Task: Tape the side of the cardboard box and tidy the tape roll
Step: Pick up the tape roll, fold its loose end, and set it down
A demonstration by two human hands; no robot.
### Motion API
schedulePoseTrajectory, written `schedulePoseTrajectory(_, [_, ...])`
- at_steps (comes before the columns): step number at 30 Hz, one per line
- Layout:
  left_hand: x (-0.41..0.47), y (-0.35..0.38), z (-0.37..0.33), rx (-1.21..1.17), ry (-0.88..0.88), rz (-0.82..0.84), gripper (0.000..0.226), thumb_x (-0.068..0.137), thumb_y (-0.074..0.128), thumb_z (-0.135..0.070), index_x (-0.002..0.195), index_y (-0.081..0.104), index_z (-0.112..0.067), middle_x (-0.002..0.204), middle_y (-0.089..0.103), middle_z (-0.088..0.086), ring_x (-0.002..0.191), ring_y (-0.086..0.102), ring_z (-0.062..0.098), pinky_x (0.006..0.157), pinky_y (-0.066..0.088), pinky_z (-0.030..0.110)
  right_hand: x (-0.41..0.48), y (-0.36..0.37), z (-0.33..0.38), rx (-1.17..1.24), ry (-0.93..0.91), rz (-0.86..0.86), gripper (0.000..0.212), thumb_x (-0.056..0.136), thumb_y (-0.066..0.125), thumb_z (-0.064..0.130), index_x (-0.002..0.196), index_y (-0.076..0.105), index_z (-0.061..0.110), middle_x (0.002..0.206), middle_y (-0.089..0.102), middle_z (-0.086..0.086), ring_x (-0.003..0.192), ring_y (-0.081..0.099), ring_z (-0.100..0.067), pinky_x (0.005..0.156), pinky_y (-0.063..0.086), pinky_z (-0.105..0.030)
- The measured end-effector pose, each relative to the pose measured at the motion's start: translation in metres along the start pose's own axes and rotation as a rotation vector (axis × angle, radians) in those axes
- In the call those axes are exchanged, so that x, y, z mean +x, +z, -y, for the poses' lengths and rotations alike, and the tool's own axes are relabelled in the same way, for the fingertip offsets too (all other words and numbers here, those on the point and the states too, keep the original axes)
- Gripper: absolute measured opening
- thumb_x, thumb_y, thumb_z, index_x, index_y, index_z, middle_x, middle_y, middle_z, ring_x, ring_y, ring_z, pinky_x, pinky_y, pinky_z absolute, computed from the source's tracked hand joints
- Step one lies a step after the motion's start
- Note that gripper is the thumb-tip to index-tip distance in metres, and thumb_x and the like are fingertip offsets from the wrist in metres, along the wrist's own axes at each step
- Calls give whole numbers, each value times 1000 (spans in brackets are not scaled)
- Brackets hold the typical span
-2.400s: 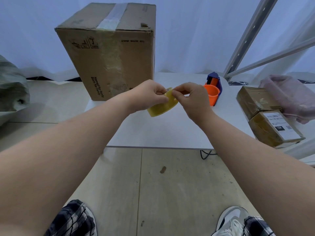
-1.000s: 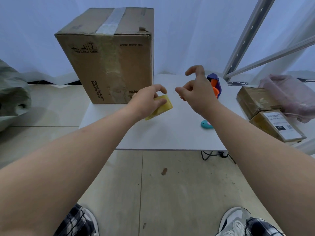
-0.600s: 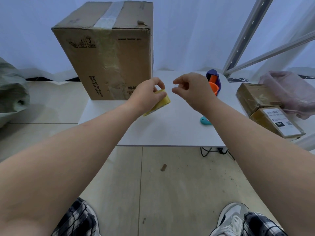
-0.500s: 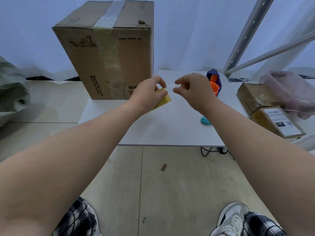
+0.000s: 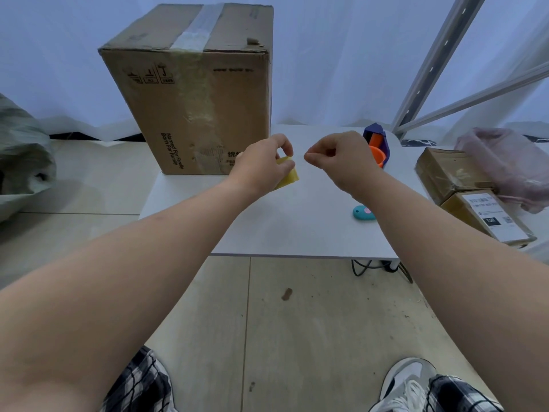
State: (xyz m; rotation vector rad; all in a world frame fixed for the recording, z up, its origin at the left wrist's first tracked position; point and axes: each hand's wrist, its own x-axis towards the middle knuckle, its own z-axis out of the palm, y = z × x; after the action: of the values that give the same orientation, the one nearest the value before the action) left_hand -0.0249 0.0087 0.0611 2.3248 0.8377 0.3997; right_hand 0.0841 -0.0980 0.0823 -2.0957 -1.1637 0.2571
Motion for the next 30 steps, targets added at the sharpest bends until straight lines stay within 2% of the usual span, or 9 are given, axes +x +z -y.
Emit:
schedulePoseTrajectory(3, [0, -1, 4, -2, -5, 26, 20, 92, 54, -29, 111, 57, -29, 93, 55, -1, 88, 53, 23, 92, 47, 45, -1, -4, 5, 77, 32, 70, 20, 90, 58, 15, 105, 69, 8, 102, 68, -4, 84, 57, -8, 59, 39, -8])
schedulePoseTrajectory(8, [-1, -3, 8, 59, 0, 29, 13, 91, 54, -28, 102, 62, -27, 92, 56, -2, 87, 51, 20, 92, 42, 41, 1, -4, 5, -135, 27, 157, 22, 92, 56, 19, 107, 68, 8, 109, 66, -8, 85, 55, -16, 55, 38, -16])
schedulePoseTrajectory(11, [-3, -2, 4, 133, 12, 40, 17, 93, 52, -27, 107, 61, -24, 96, 56, -2, 88, 49, 20, 90, 39, 39, 3, 0, 5, -404, 5, 135, 20, 93, 55, 20, 108, 67, 15, 117, 53, -10, 99, 49, -22, 72, 34, -25])
schedulePoseTrajectory(13, [-3, 1, 4, 162, 17, 45, 17, 93, 52, -27, 108, 60, -24, 98, 57, -1, 89, 50, 20, 91, 39, 39, 3, 0, 5, -455, -12, 142, 20, 93, 53, 16, 107, 67, 17, 115, 54, -8, 98, 50, -21, 73, 34, -27])
schedulePoseTrajectory(19, [-2, 1, 5, 128, 0, 57, 16, 93, 54, -27, 107, 60, -23, 97, 57, 0, 90, 51, 21, 92, 42, 42, 1, 1, 5, -329, -10, 132, 25, 91, 48, 15, 103, 67, 6, 105, 67, -8, 89, 57, -19, 63, 40, -23])
schedulePoseTrajectory(22, [-2, 2, 4, 110, 6, 66, 15, 93, 54, -28, 105, 60, -22, 94, 55, -1, 89, 51, 21, 91, 42, 40, 0, 1, 4, -220, 24, 143, 23, 87, 58, 24, 92, 70, 5, 85, 70, -6, 73, 60, -15, 49, 38, -14])
schedulePoseTrajectory(25, [-3, 3, 5, 89, 21, 87, 12, 93, 55, -32, 102, 59, -25, 94, 55, -2, 89, 51, 20, 90, 44, 40, -2, 0, 3, -118, 21, 131, 25, 81, 69, 31, 87, 68, 7, 79, 72, -6, 68, 65, -13, 52, 45, -12])
schedulePoseTrajectory(27, [-2, 3, 6, 62, 24, 88, 12, 92, 55, -33, 102, 59, -27, 96, 55, -2, 92, 53, 21, 88, 47, 40, -2, 2, 1, 23, 46, 100, 22, 80, 71, 21, 94, 64, 6, 82, 72, -11, 66, 67, -13, 56, 51, -15])
schedulePoseTrajectory(30, [-1, 3, 7, 39, 19, 87, 12, 92, 55, -34, 101, 59, -28, 97, 55, -2, 93, 53, 22, 84, 49, 37, -2, 3, -1, 226, 122, 77, 35, 81, 70, 12, 111, 53, 11, 82, 71, -9, 69, 69, -15, 59, 55, -15])
